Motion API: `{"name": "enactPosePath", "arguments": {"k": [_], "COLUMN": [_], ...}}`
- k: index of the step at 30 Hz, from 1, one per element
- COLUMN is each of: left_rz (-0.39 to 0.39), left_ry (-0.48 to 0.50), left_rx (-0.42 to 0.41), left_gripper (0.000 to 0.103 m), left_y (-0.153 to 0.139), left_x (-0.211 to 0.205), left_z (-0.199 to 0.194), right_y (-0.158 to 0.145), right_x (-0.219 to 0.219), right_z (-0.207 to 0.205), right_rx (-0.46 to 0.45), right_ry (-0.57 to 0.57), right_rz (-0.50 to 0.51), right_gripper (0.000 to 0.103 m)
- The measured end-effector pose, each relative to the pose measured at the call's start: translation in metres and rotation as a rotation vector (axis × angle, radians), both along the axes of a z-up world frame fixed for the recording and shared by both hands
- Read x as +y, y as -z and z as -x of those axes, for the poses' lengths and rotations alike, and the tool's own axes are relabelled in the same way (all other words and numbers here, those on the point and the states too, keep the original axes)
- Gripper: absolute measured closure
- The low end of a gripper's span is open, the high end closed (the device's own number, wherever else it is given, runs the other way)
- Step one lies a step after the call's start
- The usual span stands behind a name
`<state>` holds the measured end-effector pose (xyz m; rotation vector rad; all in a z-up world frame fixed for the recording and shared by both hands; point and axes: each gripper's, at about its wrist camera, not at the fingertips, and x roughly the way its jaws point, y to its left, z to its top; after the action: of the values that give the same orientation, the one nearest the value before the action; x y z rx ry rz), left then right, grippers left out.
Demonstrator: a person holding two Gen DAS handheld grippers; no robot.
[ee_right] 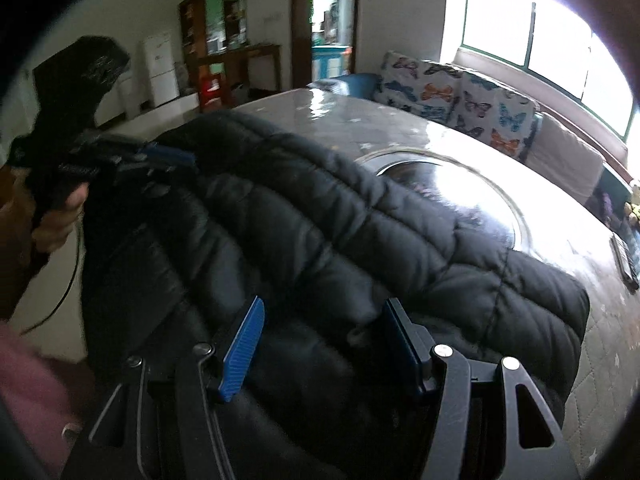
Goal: Fold large clothes
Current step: 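Press the folded jacket flat with both grippers, then grasp the folded black jacket edge with both grippers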
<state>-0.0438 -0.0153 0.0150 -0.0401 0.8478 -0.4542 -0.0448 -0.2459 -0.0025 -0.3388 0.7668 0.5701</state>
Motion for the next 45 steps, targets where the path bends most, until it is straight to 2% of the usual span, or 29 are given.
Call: {"name": "enactPosePath", "arguments": {"k": [6, 10, 12, 15, 19, 23, 26, 28, 31, 35, 40, 43, 45], "left_rz": [0.012, -0.004, 0.014, 0.057, 0.044, 0.014, -0.039, -0.087, -0.074, -0.049, -0.026, -0.013, 0.005], "left_ry": [0.012, 0.007, 0.012, 0.026, 0.028, 0.031, 0.058, 0.065, 0.061, 0.056, 0.057, 0.060, 0.057], "left_rx": [-0.017, -0.052, -0.053, -0.031, -0.029, -0.056, -0.092, -0.112, -0.143, -0.153, -0.155, -0.159, -0.156], "left_gripper": [0.053, 0.053, 0.053, 0.053, 0.052, 0.039, 0.029, 0.028, 0.026, 0.026, 0.026, 0.026, 0.026], "left_y": [0.016, 0.036, 0.042, 0.041, 0.030, 0.016, 0.014, 0.023, 0.036, 0.039, 0.041, 0.041, 0.039], "left_x": [0.017, 0.017, 0.015, 0.022, 0.026, 0.029, 0.025, 0.022, 0.024, 0.028, 0.033, 0.038, 0.043], "left_z": [0.014, 0.011, 0.009, 0.009, 0.018, 0.039, 0.055, 0.064, 0.073, 0.079, 0.080, 0.081, 0.077], "right_y": [0.012, 0.026, 0.028, 0.023, 0.007, -0.007, 0.001, 0.018, 0.028, 0.009, -0.023, -0.023, -0.008], "right_x": [0.001, 0.001, 0.002, 0.000, -0.011, -0.029, -0.032, -0.028, -0.020, -0.022, 0.001, 0.025, 0.044], "right_z": [0.009, 0.002, 0.002, 0.003, 0.003, 0.012, 0.017, 0.019, 0.020, 0.018, 0.013, 0.002, -0.009], "right_rx": [0.024, -0.009, -0.035, -0.012, 0.047, 0.065, 0.083, 0.092, 0.060, 0.095, 0.012, -0.001, 0.046], "right_ry": [-0.026, -0.006, -0.009, -0.015, -0.011, 0.052, 0.079, 0.084, 0.087, 0.086, 0.017, -0.030, -0.054], "right_rz": [0.067, 0.059, 0.053, 0.048, 0.023, 0.040, 0.084, 0.125, 0.153, 0.117, 0.042, 0.002, 0.031], "right_gripper": [0.036, 0.036, 0.035, 0.035, 0.036, 0.036, 0.036, 0.036, 0.034, 0.034, 0.032, 0.029, 0.029]}}
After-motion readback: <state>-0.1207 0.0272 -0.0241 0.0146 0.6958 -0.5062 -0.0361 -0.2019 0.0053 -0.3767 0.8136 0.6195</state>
